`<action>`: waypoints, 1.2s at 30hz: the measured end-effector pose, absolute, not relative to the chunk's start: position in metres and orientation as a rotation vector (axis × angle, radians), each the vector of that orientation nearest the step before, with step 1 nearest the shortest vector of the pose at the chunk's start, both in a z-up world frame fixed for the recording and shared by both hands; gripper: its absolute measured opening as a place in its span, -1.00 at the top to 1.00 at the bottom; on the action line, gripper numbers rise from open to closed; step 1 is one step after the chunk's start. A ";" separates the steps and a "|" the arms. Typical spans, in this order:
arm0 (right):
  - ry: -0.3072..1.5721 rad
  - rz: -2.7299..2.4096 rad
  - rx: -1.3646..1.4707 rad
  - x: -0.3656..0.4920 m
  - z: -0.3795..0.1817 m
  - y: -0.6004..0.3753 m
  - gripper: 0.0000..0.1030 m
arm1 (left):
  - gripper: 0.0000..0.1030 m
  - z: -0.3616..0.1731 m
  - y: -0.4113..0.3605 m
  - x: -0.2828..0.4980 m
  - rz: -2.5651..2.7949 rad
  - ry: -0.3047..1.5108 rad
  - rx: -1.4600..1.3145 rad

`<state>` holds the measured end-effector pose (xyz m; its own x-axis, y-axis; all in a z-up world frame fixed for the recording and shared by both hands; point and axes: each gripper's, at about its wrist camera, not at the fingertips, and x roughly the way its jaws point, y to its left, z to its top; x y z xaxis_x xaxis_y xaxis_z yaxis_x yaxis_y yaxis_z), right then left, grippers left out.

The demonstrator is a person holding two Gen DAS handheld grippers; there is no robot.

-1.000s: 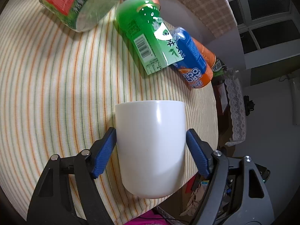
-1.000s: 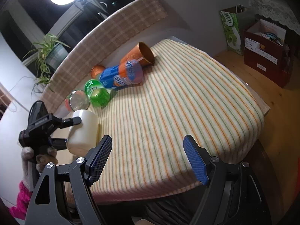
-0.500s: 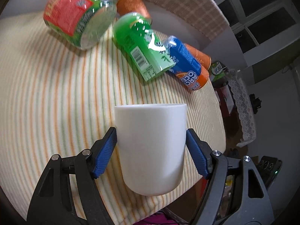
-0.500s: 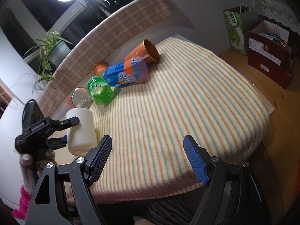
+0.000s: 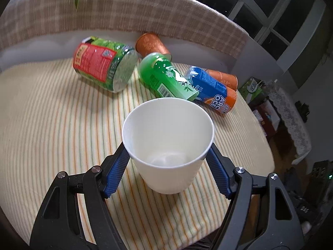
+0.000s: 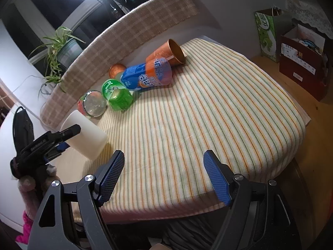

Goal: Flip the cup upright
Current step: 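Hold the white cup upright in the left tool while the right tool withdraws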

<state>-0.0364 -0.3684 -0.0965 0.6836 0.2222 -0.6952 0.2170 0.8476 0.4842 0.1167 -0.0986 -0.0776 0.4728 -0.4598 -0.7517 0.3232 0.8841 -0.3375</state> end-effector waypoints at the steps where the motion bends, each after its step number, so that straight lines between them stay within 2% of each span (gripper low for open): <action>1: 0.829 0.003 0.574 -0.037 -0.096 -0.368 -0.52 | -0.47 -0.077 -0.100 0.115 -0.474 0.955 -0.142; 13: 0.819 -0.001 0.540 -0.038 -0.091 -0.362 -0.52 | -0.47 -0.071 -0.117 0.096 -0.435 0.846 -0.006; 36: 0.823 -0.003 0.537 -0.040 -0.092 -0.361 -0.52 | -0.47 -0.079 -0.131 0.087 -0.431 0.838 0.079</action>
